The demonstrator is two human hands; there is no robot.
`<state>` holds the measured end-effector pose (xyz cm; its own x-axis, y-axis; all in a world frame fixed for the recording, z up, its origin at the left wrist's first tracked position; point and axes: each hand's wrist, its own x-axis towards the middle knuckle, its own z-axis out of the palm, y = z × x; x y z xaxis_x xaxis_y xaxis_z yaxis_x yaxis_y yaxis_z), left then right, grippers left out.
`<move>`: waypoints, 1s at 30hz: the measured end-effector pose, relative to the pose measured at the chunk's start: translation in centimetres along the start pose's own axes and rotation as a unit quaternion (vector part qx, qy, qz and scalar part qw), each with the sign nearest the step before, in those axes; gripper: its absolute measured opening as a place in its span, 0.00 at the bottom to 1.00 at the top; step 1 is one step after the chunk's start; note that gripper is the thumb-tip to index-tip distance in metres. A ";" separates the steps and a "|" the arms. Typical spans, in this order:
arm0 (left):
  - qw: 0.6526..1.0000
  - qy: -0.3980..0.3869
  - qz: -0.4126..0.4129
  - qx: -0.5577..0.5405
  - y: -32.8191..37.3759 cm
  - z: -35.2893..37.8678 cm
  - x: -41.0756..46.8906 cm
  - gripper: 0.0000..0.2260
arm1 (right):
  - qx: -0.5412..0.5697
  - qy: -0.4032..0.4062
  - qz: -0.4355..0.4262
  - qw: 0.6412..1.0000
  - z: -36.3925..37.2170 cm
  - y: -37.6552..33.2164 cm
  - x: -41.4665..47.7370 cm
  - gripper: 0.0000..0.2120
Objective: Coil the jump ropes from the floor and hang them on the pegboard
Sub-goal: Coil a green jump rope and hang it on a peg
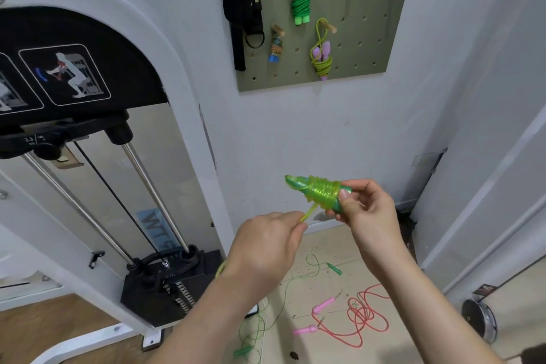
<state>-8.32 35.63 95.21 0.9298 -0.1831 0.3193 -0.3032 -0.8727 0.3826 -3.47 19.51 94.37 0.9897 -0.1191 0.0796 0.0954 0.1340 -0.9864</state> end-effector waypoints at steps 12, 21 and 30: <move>0.976 0.016 0.168 0.141 -1.5 -1.6 2.4 0.10 | -0.393 -0.045 -0.285 0.873 -0.8 0.4 -0.6 0.06; 0.994 -0.065 0.067 -0.053 -1.2 -4.3 3.9 0.17 | -0.324 -0.236 -0.236 0.885 -2.4 -1.7 -0.5 0.05; 0.959 -0.145 -0.058 -0.235 -0.6 -3.2 3.7 0.07 | -0.252 -0.301 -0.069 0.917 -3.2 -2.6 0.3 0.06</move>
<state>-5.36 36.97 98.96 0.9611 -0.2752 0.0224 -0.1917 -0.6069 0.7713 -3.77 15.95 96.49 0.8657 0.4849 0.1244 0.3135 -0.3315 -0.8898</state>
